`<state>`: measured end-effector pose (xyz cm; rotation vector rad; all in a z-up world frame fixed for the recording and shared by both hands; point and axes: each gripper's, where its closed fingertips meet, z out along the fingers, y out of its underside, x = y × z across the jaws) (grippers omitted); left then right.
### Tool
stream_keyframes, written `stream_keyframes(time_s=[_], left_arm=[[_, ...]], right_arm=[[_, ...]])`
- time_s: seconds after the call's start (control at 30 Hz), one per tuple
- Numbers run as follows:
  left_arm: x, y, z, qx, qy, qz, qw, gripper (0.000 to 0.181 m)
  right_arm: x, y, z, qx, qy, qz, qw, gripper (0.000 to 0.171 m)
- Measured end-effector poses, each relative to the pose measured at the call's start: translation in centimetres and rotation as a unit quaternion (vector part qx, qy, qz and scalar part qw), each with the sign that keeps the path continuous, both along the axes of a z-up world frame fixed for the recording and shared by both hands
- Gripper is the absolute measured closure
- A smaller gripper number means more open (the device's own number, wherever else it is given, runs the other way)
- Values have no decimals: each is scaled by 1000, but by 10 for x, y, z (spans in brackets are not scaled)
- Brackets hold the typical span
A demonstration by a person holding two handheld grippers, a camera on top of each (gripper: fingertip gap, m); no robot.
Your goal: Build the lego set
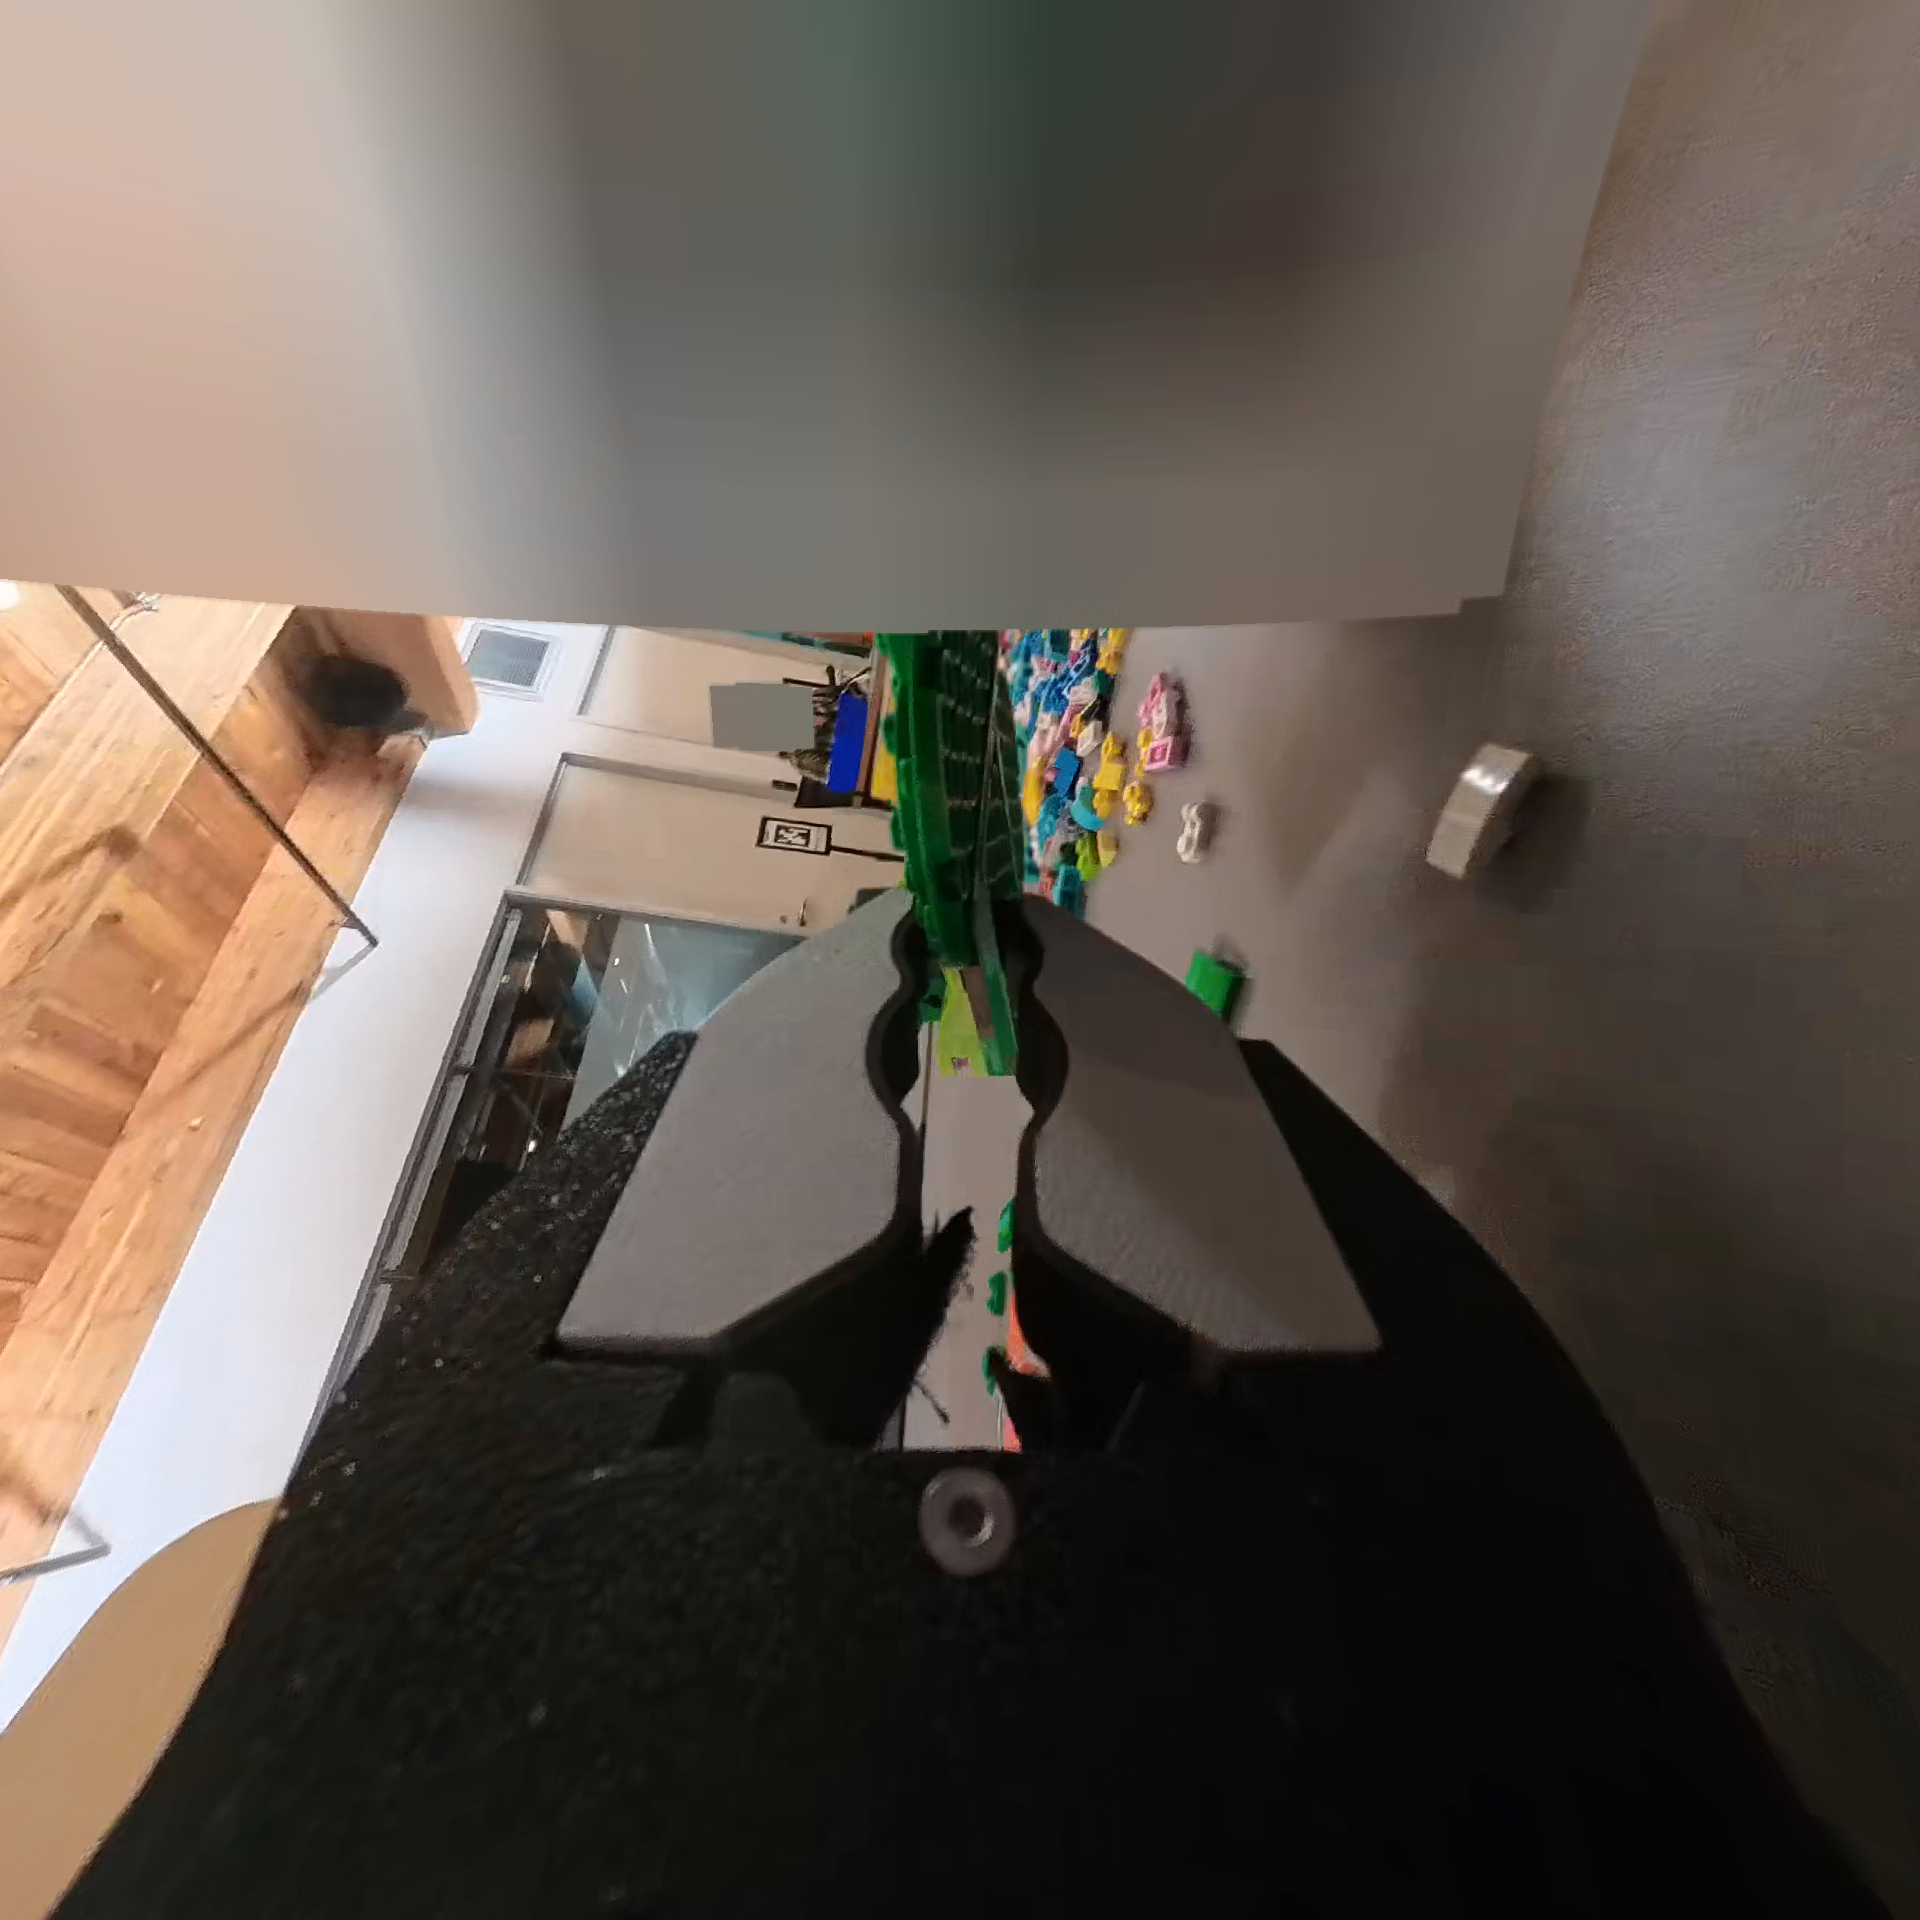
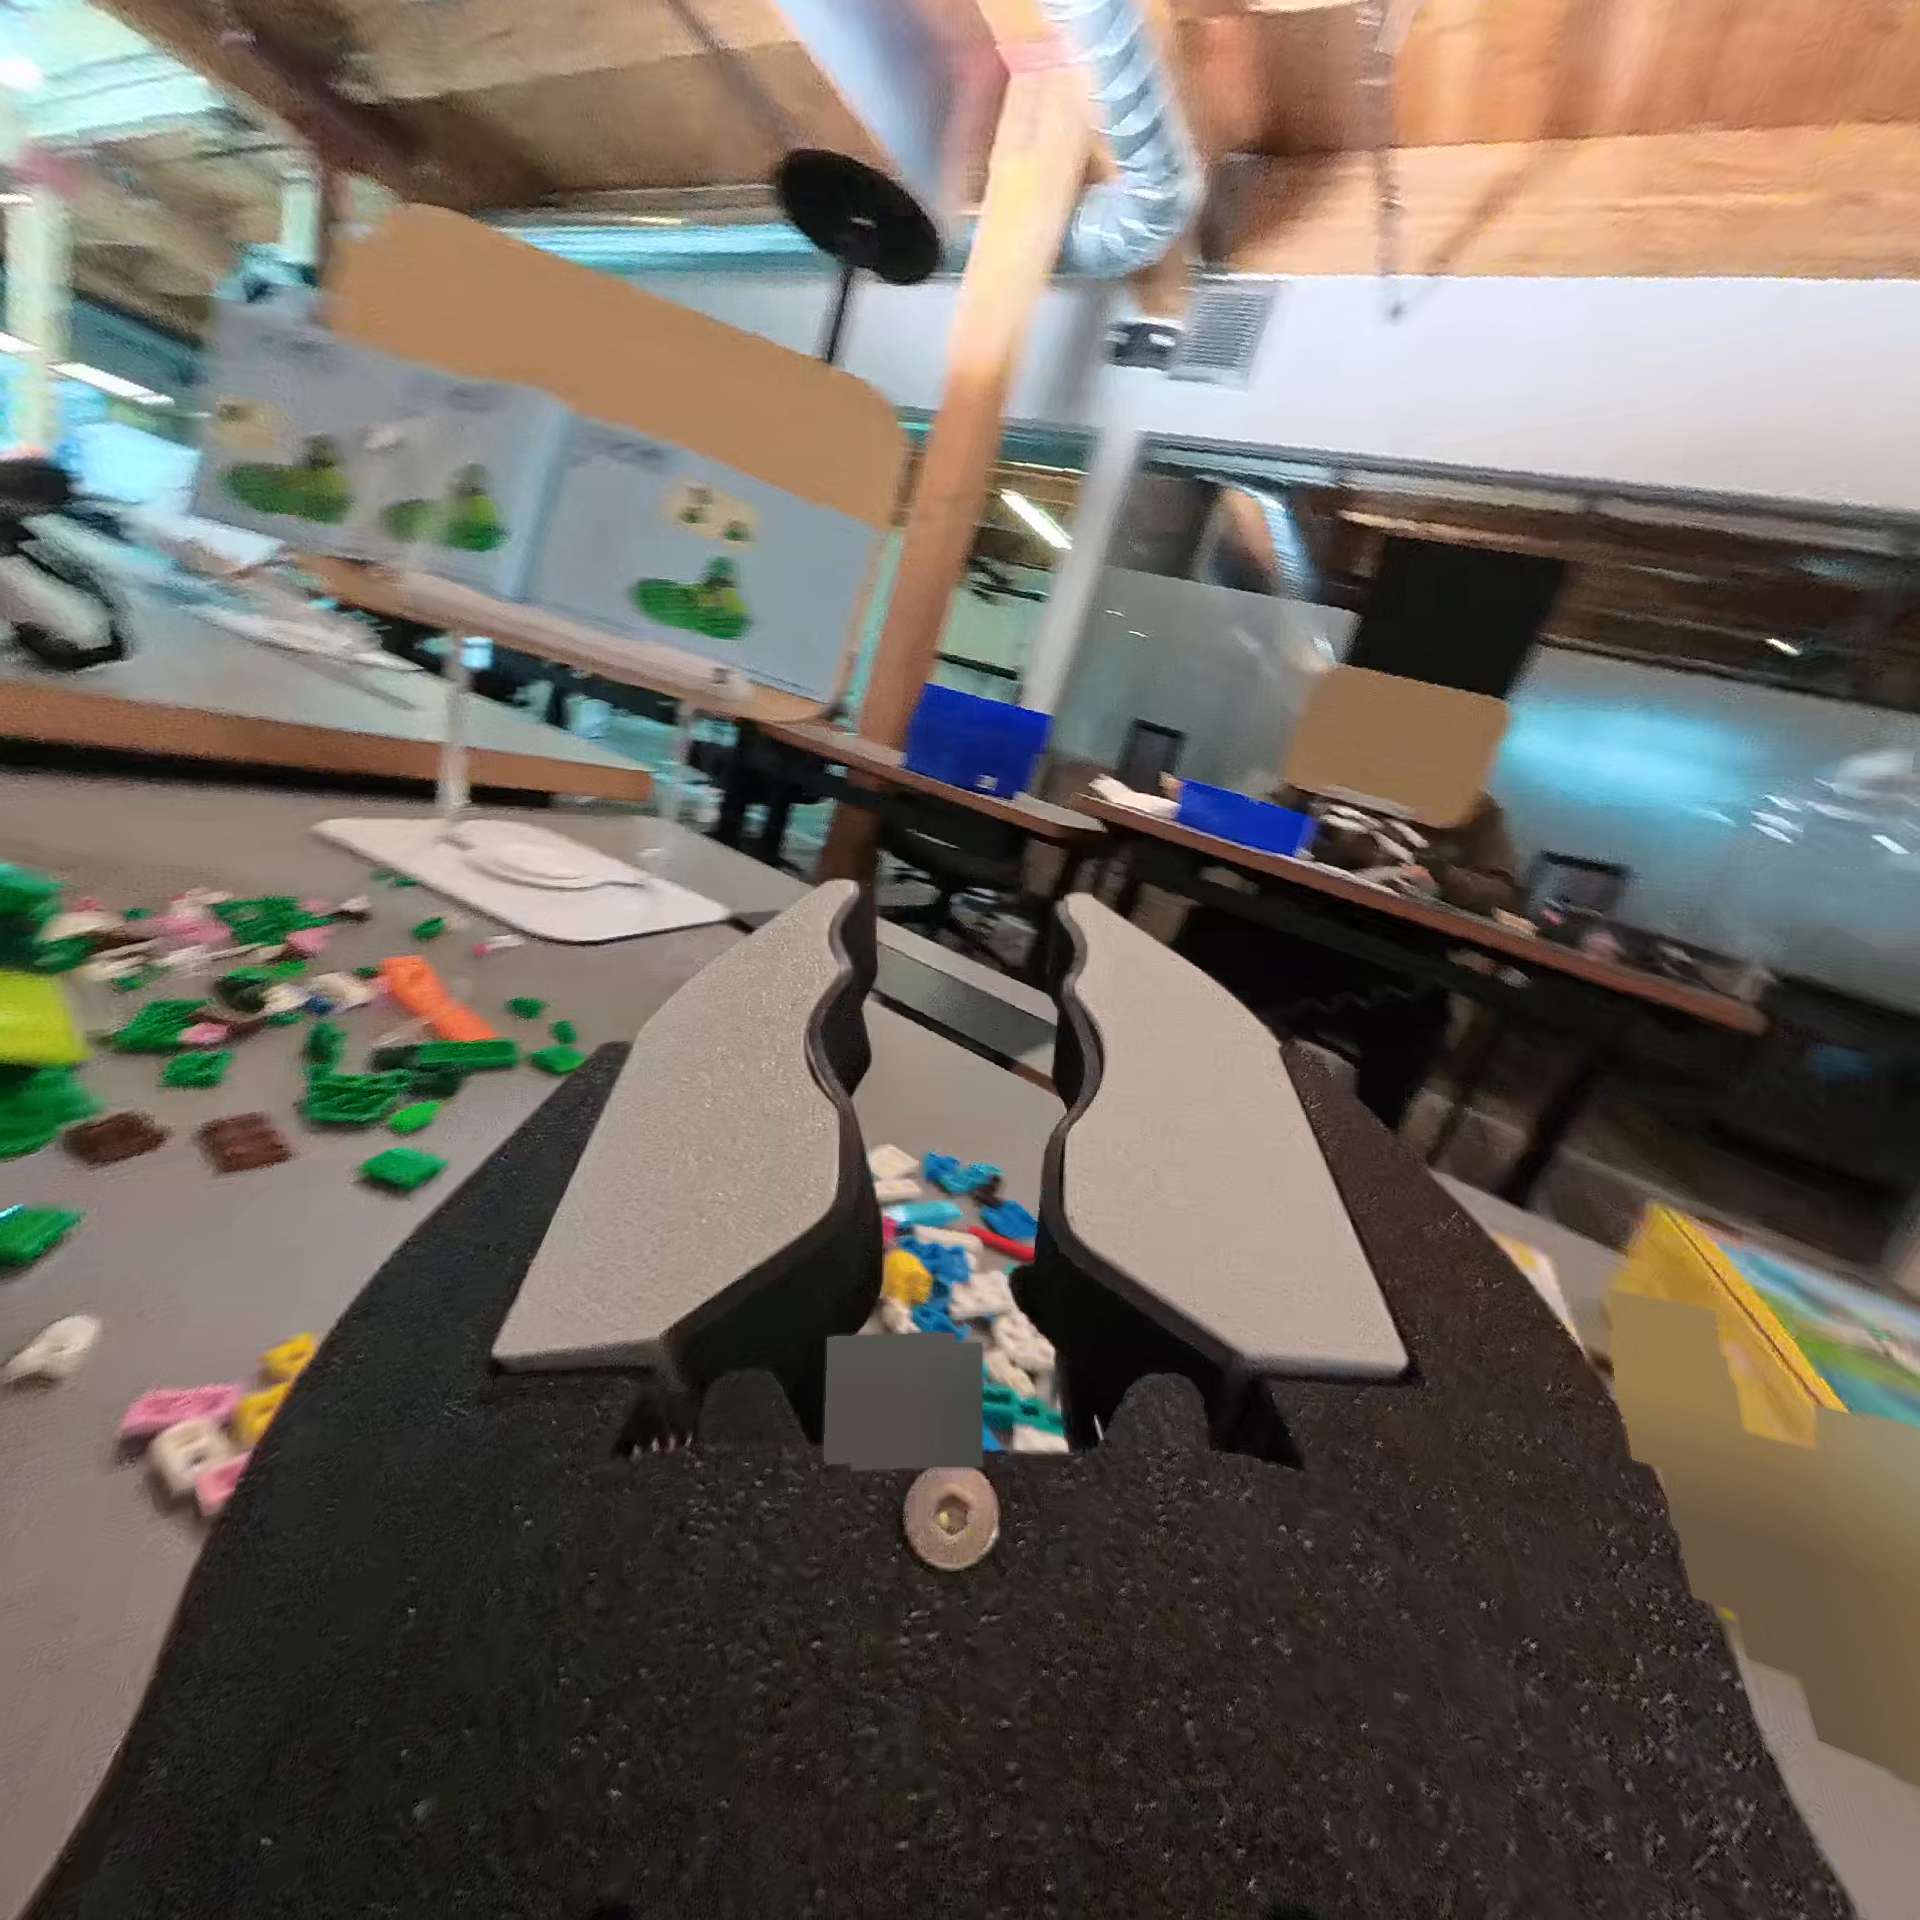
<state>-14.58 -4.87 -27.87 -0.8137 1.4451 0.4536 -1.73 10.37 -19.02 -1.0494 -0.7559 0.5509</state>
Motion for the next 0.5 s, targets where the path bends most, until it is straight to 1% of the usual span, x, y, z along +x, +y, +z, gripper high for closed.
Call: stream_keyframes(time_s=[0.03,0.1,0.2,0.5], left_arm=[[0,0,0,-3,-1,-1,1000,168],[0,0,0,-5,-4,0,1000,168],[-2,2,-1,-7,-3,4,1000,168],[0,0,-4,0,8,0,1000,168]], right_arm=[[8,8,-2,-14,14,-22,1000,140],[13,17,-11,-43,29,-29,998,141],[8,23,-23,-62,3,-26,998,141],[-11,9,-33,7,-81,-27,996,146]])
